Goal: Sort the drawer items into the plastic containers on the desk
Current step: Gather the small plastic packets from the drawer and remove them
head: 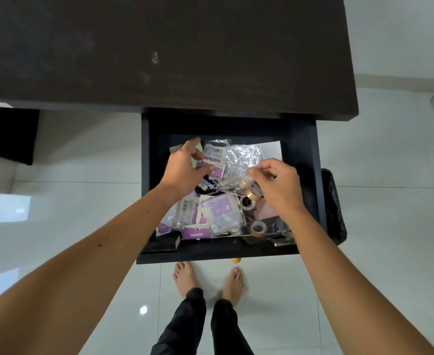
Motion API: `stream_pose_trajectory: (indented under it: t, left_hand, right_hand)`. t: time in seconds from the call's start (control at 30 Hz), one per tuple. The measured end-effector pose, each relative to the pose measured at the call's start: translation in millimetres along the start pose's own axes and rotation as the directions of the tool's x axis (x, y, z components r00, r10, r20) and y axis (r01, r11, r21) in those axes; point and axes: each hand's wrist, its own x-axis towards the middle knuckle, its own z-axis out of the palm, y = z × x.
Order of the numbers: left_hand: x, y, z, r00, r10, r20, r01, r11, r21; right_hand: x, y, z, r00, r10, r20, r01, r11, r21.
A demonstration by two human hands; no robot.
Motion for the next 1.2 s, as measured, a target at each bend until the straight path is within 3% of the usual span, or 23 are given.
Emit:
stream_pose_trajectory:
  t: [0.3, 0.5, 0.6, 0.73, 0.8, 1.07, 1.2]
  left_hand:
    - [6.4, 12.0, -7.2, 0.979, -0.025, 0.202, -0.007, 0.988, 0.157]
    - [-2.9, 7.6, -8.7, 0.998, 0.035, 0.051, -0.035, 0.999, -0.014]
    - [-11.4, 9.4, -11.2, 0.998, 0.031, 0.054, -0.021, 0.983, -0.180]
    - [-27.4, 18.7, -18.7, 0.986, 0.028, 0.166, 0.065, 0.846, -0.530]
    - [-33.6, 24.2, -19.6, 0.977, 0.053, 0.205, 0.089, 0.775, -0.626]
    - [-45.5, 25.9, -29.4, 0.990, 0.008, 0.140, 0.095, 0.695, -0.713]
    - [-51.9, 14.4, -35.3, 0.993, -0.075, 0.087, 0.114, 0.712, -0.693]
  right_hand:
    - [-4.7, -1.8, -11.0, 0.993, -0.018, 0.117, 0.008, 0.996, 0.084]
    - [-7.3, 3.8, -19.5, 0.997, -0.016, 0.079, 0.002, 0.985, 0.174]
    - [-10.8, 3.8, -26.1, 0.998, -0.005, 0.059, -0.009, 0.970, 0.242]
    - [-17.2, -2.5, -29.6, 0.996, -0.006, 0.090, -0.024, 0.945, 0.325]
    - [-17.7, -8.2, -27.5, 0.992, -0.022, 0.126, -0.019, 0.947, 0.321]
    - [-15.7, -29.3, -19.5, 0.967, -0.048, 0.249, -0.041, 0.938, 0.343]
    - [-20.3, -16.2, -18.5, 0.956, -0.063, 0.286, 0.024, 0.990, 0.138]
